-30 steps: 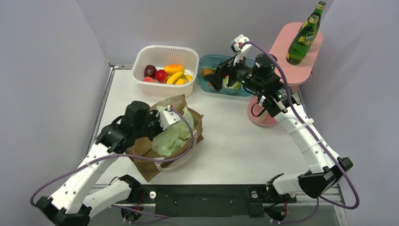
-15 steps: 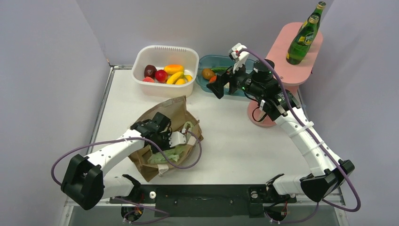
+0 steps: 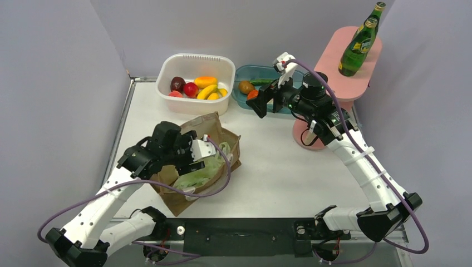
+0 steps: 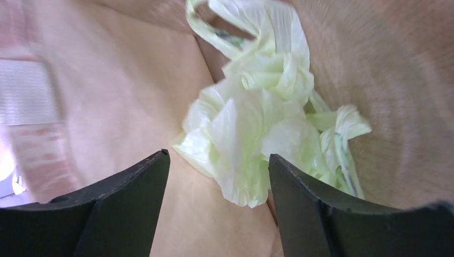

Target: Untie the knot of the grocery bags and take out the mixed food

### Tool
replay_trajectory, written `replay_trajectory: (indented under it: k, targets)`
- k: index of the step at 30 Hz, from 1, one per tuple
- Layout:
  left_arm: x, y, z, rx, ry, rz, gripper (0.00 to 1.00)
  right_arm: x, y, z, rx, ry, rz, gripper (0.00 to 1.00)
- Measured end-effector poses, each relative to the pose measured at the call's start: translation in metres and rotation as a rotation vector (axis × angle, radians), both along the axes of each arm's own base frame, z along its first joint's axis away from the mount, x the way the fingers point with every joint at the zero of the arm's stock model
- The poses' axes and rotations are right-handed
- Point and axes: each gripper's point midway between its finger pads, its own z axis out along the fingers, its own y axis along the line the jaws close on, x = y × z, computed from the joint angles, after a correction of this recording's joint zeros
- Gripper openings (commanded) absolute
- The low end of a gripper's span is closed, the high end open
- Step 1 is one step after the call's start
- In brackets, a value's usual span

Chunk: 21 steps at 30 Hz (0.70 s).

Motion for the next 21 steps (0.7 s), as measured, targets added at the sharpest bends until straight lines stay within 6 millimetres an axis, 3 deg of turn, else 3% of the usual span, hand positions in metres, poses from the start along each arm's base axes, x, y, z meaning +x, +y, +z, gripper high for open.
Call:
replay_trajectory:
  k: [4,8,13,16,21]
  targets:
    - [0.001,-0.011,0.047,-0.120,-0.043,0.025,0.74,0.005,0.006,-0.005,0.002,0.022,0.008,0.86]
    - [0.004,-0.015,0.080,-0.203,-0.066,0.085,0.71,0.008,0.009,-0.010,0.005,0.044,0.013,0.86]
    - [0.033,-0.014,0.120,-0.270,-0.098,0.210,0.70,0.008,0.010,-0.007,0.011,0.043,0.017,0.86]
    - [0.056,-0.001,0.114,-0.250,-0.088,0.326,0.71,0.008,0.011,-0.006,0.016,0.043,0.021,0.86]
    - [0.081,0.024,0.076,-0.147,-0.027,0.481,0.69,0.007,0.011,-0.006,0.019,0.046,0.022,0.86]
